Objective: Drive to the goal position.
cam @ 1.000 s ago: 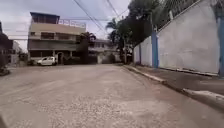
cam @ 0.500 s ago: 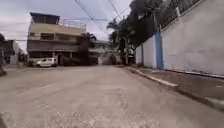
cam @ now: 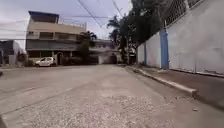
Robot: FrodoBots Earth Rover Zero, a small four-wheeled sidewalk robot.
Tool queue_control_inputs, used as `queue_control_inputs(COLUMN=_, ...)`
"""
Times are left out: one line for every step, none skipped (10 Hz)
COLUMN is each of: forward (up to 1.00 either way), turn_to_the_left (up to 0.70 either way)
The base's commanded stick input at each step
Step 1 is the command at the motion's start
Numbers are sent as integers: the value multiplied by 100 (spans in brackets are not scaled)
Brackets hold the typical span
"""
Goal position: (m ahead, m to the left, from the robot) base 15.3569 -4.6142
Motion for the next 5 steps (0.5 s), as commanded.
queue_control_inputs(forward=100, turn_to_the_left=0)
queue_control_inputs(forward=100, turn_to_the_left=0)
queue_control_inputs(forward=100, turn_to_the_left=0)
queue_control_inputs(forward=100, turn_to_the_left=0)
queue_control_inputs(forward=100, turn_to_the_left=0)
